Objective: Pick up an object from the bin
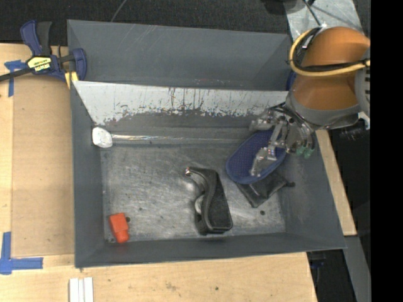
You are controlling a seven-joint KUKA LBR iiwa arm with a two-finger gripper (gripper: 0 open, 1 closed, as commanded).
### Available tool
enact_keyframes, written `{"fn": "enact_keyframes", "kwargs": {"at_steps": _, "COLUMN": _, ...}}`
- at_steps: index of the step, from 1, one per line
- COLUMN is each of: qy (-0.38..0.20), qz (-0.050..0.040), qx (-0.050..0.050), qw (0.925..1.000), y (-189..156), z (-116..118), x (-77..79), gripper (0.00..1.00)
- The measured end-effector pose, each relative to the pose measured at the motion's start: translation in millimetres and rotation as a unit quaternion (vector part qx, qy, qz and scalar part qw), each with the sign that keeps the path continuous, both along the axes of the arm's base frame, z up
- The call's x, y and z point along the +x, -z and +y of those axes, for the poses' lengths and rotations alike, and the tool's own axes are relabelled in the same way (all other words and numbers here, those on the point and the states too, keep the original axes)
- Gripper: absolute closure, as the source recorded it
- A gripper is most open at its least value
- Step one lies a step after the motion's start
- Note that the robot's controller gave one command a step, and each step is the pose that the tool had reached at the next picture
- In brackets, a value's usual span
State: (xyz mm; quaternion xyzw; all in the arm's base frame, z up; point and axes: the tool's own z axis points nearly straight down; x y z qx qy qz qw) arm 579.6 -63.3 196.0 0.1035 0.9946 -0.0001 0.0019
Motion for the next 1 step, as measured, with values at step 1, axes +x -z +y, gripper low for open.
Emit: {"fn": "enact_keyframes", "kwargs": {"at_steps": 1, "qy": -0.082, "qz": -0.0095, "qx": 0.0, "qw": 0.9965, "y": 121.8, "z": -33.5, "x": 7.5, "gripper": 0.0}}
